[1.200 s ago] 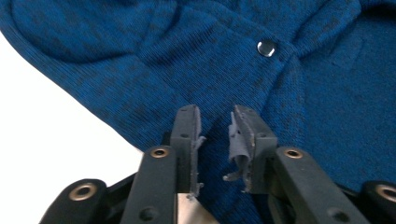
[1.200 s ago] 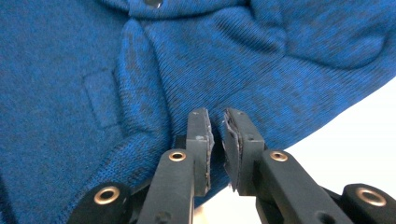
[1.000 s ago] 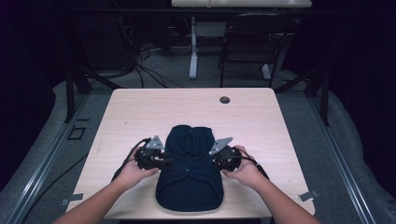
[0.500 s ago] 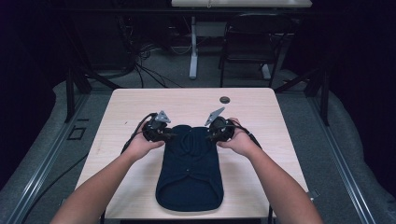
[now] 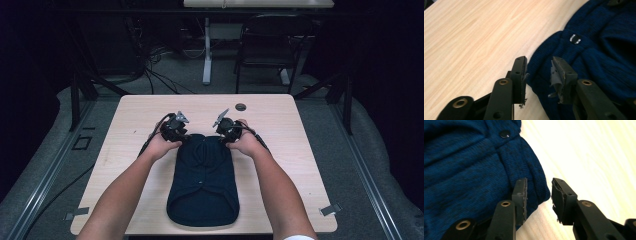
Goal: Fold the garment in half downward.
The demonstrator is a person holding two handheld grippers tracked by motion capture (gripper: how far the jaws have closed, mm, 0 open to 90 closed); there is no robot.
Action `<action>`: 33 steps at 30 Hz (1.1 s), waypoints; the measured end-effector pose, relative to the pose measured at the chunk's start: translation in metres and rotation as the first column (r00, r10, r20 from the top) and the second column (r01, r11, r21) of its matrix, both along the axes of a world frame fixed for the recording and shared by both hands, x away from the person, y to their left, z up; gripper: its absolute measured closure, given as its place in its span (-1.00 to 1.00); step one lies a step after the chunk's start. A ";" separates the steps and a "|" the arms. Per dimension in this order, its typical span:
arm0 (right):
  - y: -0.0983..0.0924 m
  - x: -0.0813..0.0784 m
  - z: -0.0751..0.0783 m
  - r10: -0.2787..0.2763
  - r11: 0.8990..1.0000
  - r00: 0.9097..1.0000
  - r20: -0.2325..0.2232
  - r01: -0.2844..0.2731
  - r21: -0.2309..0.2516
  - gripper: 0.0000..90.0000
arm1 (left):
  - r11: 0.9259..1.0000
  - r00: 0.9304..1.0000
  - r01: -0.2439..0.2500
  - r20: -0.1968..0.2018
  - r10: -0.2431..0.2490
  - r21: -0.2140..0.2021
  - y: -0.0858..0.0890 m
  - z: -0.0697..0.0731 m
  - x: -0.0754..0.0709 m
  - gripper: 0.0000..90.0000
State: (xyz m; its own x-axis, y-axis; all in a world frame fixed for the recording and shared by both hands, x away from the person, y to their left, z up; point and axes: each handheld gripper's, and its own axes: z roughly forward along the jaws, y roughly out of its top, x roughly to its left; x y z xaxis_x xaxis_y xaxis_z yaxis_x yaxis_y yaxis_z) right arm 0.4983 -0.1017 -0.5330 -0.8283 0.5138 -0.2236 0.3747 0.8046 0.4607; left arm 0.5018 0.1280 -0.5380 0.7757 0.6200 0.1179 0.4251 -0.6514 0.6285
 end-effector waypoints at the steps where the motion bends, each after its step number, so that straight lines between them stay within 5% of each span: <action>1: 0.001 0.001 -0.002 -0.004 1.000 1.000 -0.001 0.004 -0.002 0.35 | 1.000 1.000 -0.001 -0.002 0.001 -0.001 0.000 -0.002 0.002 0.38; 8: 0.004 0.006 -0.010 -0.029 0.999 1.000 -0.004 0.029 -0.018 0.24 | 0.998 0.997 -0.049 -0.050 0.051 0.046 -0.002 -0.016 0.009 0.22; 13: 0.003 0.009 -0.013 -0.060 0.998 0.998 -0.033 0.060 -0.002 0.20 | 0.995 0.999 -0.030 -0.016 0.032 0.100 -0.009 -0.019 0.005 0.24; 14: 0.003 0.009 -0.015 -0.055 0.998 0.997 -0.047 0.056 0.005 0.34 | 0.994 0.999 -0.025 -0.020 0.028 0.103 -0.010 -0.019 0.005 0.30; 22: 0.005 0.001 -0.015 -0.044 0.999 0.998 -0.035 0.044 -0.005 0.71 | 0.994 0.999 -0.012 -0.039 0.017 0.106 -0.013 -0.017 0.001 0.69; 33: -0.001 -0.008 0.001 0.005 1.000 1.000 0.000 -0.005 0.024 0.79 | 0.997 1.000 0.001 -0.020 0.000 0.073 -0.007 -0.004 -0.003 0.78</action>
